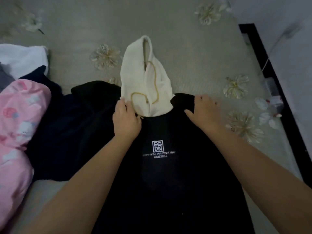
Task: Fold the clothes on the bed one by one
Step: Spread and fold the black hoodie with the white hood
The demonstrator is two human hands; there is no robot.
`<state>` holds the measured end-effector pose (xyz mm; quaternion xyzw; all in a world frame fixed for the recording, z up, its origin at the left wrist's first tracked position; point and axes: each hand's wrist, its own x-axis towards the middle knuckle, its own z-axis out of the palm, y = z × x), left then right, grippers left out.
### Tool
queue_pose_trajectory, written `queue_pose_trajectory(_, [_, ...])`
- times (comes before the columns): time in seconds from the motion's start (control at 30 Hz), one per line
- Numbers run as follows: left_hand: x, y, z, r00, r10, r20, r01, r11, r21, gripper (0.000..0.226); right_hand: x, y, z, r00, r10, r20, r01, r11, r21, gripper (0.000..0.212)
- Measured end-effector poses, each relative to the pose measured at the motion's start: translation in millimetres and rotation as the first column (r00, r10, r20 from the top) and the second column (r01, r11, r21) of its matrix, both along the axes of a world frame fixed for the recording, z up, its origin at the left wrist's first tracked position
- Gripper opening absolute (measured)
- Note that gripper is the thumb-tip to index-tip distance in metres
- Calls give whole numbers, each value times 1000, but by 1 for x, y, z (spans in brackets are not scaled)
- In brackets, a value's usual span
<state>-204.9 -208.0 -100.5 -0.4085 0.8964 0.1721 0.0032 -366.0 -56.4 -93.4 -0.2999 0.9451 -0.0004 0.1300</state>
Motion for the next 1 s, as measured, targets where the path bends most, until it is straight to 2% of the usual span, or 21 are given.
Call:
queue_pose_trajectory(0.07, [15, 28, -25, 982, -190, 11, 190, 982, -7, 56, 23, 33, -20, 997, 10, 71, -14, 998, 61, 74])
queue_pose_trajectory(0.13, [25, 51, -45, 951, -308, 25, 308, 951, 13, 55, 48, 62, -32, 994, 5, 113, -21, 989, 147, 85])
queue_pose_trajectory(0.2, [32, 69, -62, 921, -376, 106, 372, 927, 53, 59, 63, 81, -41, 996, 29, 85, -42, 987, 156, 80])
queue_pose_trajectory(0.23, [35, 75, -71, 904, -397, 158, 391, 918, 71, 62, 63, 86, -43, 998, 41, 58, -48, 991, 126, 67])
queue_pose_trajectory(0.3, [37, 82, -83, 879, -414, 236, 406, 910, 86, 65, 45, 90, -42, 1000, 9, 26, -11, 996, 94, 34])
queue_pose_trajectory(0.37, [35, 84, -86, 876, -414, 249, 405, 910, 89, 65, 14, 91, -37, 997, -73, -24, 75, 994, 81, 22])
queue_pose_trajectory(0.47, [25, 86, -86, 872, -421, 250, 414, 906, 86, 64, -36, 94, -18, 980, -152, -127, 158, 987, 37, 18])
queue_pose_trajectory(0.6, [5, 91, -83, 839, -455, 298, 456, 887, 70, 65, -84, 84, 0, 962, -164, -220, 183, 981, 67, 18])
queue_pose_trajectory(0.73, [-8, 93, -84, 838, -429, 336, 444, 895, 36, 67, -93, 76, -15, 954, -187, -233, 232, 955, 184, 23])
queue_pose_trajectory(0.8, [-5, 93, -88, 836, -388, 389, 410, 911, 28, 66, -81, 80, -30, 964, -208, -167, 242, 946, 216, 35])
queue_pose_trajectory(0.83, [-1, 93, -89, 833, -375, 406, 394, 918, 38, 65, -71, 84, -36, 976, -169, -139, 200, 948, 249, 44])
queue_pose_trajectory(0.9, [11, 92, -90, 831, -379, 407, 396, 917, 48, 63, -45, 90, -49, 992, 70, -103, -31, 938, 347, 57])
queue_pose_trajectory(0.97, [25, 91, -90, 827, -415, 378, 432, 901, 42, 63, -10, 94, -60, 957, 288, 30, -280, 894, 349, 54])
queue_pose_trajectory(1.0, [32, 92, -91, 830, -429, 357, 444, 895, 43, 63, 10, 97, -64, 938, 327, 114, -346, 883, 315, 51])
